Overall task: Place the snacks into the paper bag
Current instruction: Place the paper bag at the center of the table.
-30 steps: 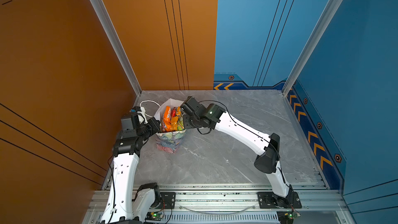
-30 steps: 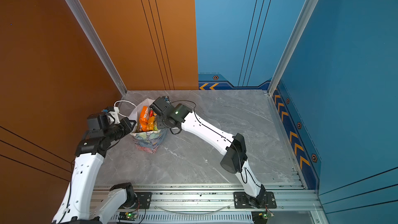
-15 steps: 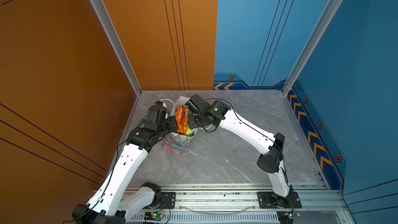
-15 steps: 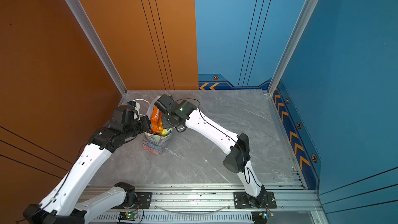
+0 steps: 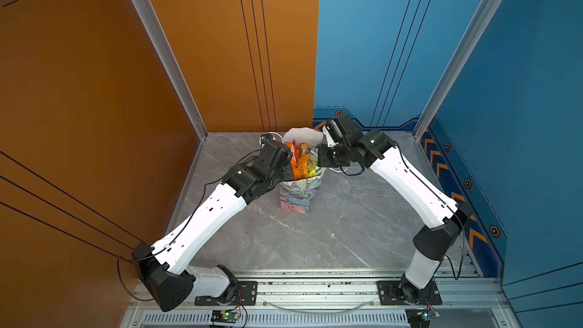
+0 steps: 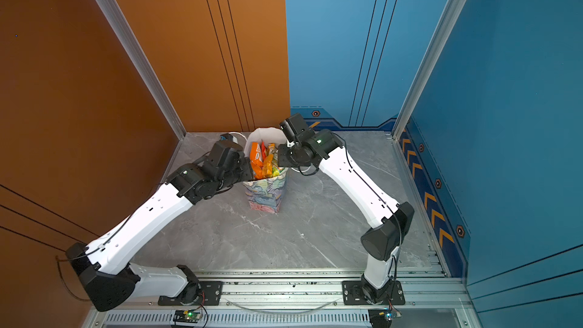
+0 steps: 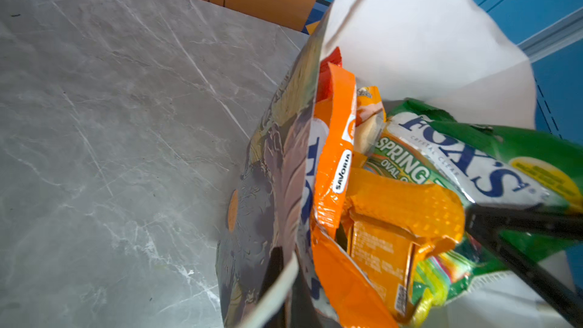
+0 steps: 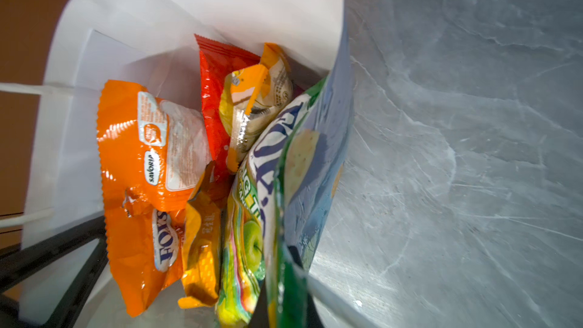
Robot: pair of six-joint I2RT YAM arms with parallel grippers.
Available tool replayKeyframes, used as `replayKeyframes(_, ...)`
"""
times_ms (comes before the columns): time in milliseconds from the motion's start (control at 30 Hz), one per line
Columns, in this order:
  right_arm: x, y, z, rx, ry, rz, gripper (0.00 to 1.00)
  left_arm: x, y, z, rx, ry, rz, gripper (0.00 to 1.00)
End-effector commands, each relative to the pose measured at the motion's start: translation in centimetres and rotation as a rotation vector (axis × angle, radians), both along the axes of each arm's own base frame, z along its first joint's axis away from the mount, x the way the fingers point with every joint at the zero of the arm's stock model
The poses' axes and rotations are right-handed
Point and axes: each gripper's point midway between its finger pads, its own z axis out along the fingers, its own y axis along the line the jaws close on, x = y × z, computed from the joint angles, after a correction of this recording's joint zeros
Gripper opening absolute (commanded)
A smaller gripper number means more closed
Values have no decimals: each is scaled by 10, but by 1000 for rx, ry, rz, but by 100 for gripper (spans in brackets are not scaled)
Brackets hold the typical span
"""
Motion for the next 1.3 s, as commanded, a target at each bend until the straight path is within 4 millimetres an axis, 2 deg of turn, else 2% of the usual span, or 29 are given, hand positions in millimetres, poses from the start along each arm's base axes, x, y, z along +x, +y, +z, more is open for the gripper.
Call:
replayKeyframes(0, 2, -6, 36, 100, -114, 4, 0, 1, -26, 26, -73, -74, 22, 0)
replayKeyframes(100, -2, -16, 24, 84, -95, -10, 0, -6, -46, 11, -61, -46, -4, 0)
replayKeyframes(233, -3, -33, -2, 40, -59, -43, 0, -9, -55, -1, -45, -24, -13, 2)
replayKeyframes(300, -1, -40, -13, 23, -39, -59, 1, -9, -56, -5, -35, -14, -25, 10)
replayKeyframes(433, -1, -46, -24, 10, -19, -68, 11, -8, -53, -9, -42, 5, -42, 29)
replayKeyframes(533, -1, -45, -22, 13, -24, -66, 22, -6, -47, -8, -47, 10, -56, 42)
replayKeyframes(733, 1, -44, -12, 28, -44, -68, 33, -6, -36, 1, -50, -4, -87, 64)
replayKeyframes(933, 1, -46, -7, 28, -60, -75, 46, -9, -31, 7, -45, -12, -133, 81)
replayKeyframes(967, 0, -46, -5, 29, -64, -73, 48, -9, -29, 8, -44, -12, -138, 93)
replayKeyframes(1000, -1, -46, -3, 32, -68, -74, 50, -11, -28, 9, -43, -13, -146, 97)
replayKeyframes(1033, -2, -47, 0, 35, -76, -75, 53, -11, -26, 12, -43, -20, -151, 100)
replayKeyframes(1167, -4, -52, 13, 42, -112, -77, 61, -16, -15, 24, -19, -67, -171, 98)
replayKeyframes(1267, -6, -54, 26, 54, -145, -73, 65, -18, 2, 35, 20, -119, -160, 98)
